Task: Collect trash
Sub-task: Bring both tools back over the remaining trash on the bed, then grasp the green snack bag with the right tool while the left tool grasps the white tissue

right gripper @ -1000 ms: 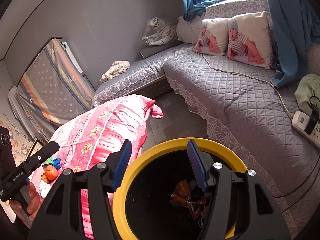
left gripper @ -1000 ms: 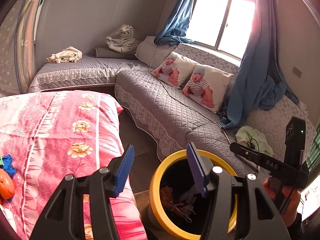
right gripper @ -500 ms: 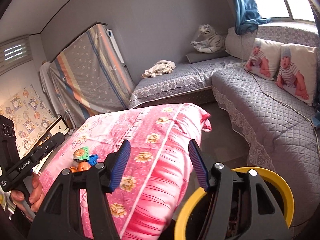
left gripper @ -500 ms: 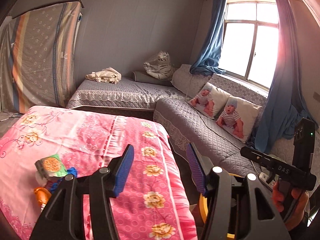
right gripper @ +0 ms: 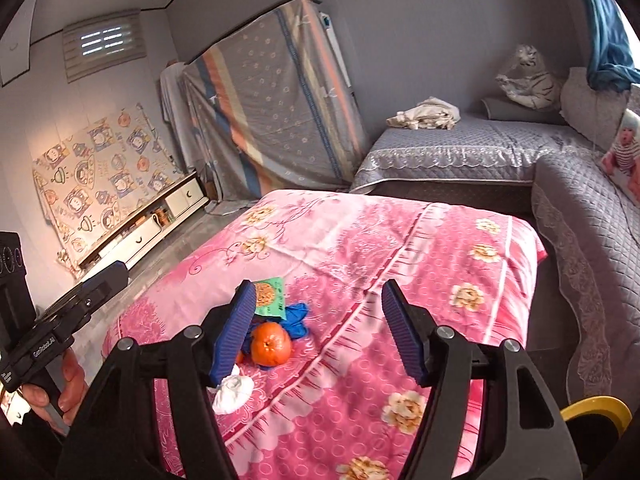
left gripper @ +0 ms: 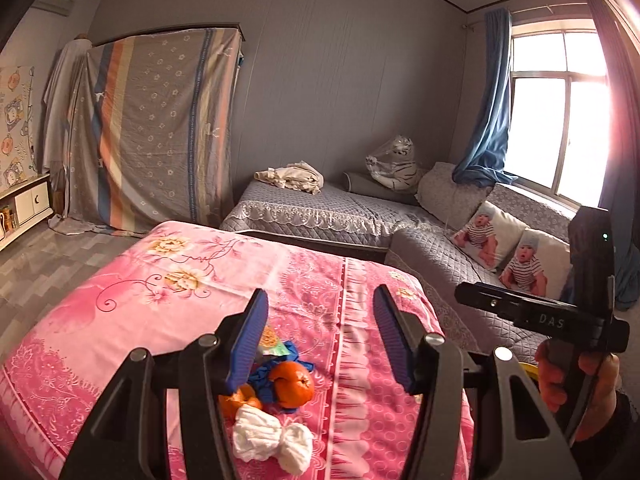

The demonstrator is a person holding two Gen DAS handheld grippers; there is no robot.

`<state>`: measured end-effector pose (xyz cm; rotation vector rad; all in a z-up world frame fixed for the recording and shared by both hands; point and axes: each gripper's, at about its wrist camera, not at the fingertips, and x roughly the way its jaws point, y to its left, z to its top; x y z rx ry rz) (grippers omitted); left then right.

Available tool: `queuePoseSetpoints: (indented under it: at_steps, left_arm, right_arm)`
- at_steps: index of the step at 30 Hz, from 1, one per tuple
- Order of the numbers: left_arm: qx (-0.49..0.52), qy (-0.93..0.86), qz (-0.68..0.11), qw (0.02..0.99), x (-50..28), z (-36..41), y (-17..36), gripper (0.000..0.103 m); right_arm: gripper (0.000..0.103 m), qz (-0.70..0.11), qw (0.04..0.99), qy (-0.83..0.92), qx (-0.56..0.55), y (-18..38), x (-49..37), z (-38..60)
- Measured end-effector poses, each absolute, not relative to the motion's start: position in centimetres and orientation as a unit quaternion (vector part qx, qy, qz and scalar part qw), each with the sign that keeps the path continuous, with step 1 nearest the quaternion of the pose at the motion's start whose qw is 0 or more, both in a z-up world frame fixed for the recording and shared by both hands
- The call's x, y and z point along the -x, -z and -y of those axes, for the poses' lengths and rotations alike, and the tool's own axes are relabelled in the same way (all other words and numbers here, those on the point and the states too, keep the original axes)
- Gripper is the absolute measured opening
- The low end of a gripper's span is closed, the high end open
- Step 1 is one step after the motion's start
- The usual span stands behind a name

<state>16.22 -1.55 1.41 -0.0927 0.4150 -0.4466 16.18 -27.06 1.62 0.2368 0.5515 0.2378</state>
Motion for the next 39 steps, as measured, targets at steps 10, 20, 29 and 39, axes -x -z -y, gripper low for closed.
queuePoseSetpoints:
  at_steps: [10,20,29,39]
  left_arm:
    - [0.052,0.196,-0.225,0.953,-15.4,-2.6,0.6,0.052]
    - [0.052,0.206,-0.308,0.927,-16.6,-2.6,7.4,0.052]
    - [0.062,0.213,-0.373,0.901,-19.0,-2.4,11.7,0.052]
    - [0.052,0.211,-0.393,0.893,-20.1,-1.4,14.0,0.050]
  right_arm:
    - [0.067,-0.325,0.922,-0.186,-0.096,0.8,-23.7,19.9]
    - [0.072,-0.399,0.887,-0.220,-0.074,5.6,-29.8,15.7]
    - [0.076,-0.435,0.870,-0.222,-0.066,8.9,-33.4,14.1]
    - [0.073,-0.452,0.863,-0.223,-0.041,10.5,-34.8,12.3]
